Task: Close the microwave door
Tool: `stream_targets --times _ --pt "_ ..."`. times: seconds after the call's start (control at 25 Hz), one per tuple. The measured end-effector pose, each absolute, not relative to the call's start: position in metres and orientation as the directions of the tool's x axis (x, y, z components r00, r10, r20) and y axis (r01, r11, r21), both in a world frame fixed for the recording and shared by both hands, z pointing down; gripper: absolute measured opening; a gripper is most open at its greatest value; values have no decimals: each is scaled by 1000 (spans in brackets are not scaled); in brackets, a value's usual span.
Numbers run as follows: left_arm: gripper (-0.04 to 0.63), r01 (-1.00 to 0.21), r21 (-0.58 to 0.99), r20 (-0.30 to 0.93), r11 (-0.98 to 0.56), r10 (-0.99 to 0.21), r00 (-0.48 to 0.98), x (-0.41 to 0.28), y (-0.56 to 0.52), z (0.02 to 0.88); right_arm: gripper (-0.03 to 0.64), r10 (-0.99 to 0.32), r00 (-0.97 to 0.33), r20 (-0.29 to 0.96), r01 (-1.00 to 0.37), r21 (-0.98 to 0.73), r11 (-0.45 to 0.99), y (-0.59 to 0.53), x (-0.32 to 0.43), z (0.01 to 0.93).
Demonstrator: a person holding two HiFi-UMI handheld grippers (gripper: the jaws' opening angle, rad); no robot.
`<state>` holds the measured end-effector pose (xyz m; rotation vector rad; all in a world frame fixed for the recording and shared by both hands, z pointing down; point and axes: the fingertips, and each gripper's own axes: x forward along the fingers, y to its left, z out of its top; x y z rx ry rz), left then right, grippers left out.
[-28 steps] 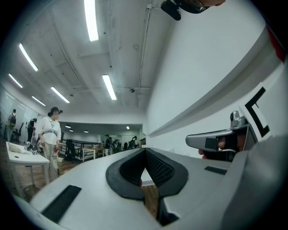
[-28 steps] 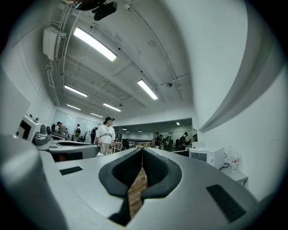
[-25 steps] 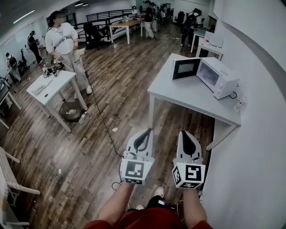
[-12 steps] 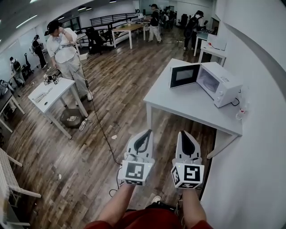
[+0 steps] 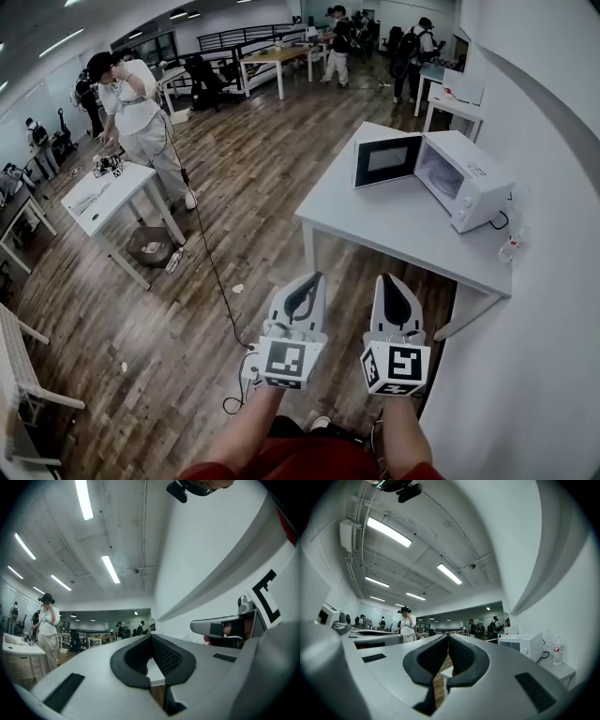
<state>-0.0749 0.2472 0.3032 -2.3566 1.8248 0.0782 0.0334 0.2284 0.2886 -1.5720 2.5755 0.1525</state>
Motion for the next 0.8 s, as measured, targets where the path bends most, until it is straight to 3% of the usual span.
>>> stream_targets --times 0.4,0.8 --pt "28 -962 -82 -131 -260 -954 269 -75 211 317 23 -884 -447 -140 -894 29 447 194 32 302" --pt "28 -964 -62 -166 -257 -950 264 -121 135 313 23 -884 -444 -143 -896 64 440 122 -11 299"
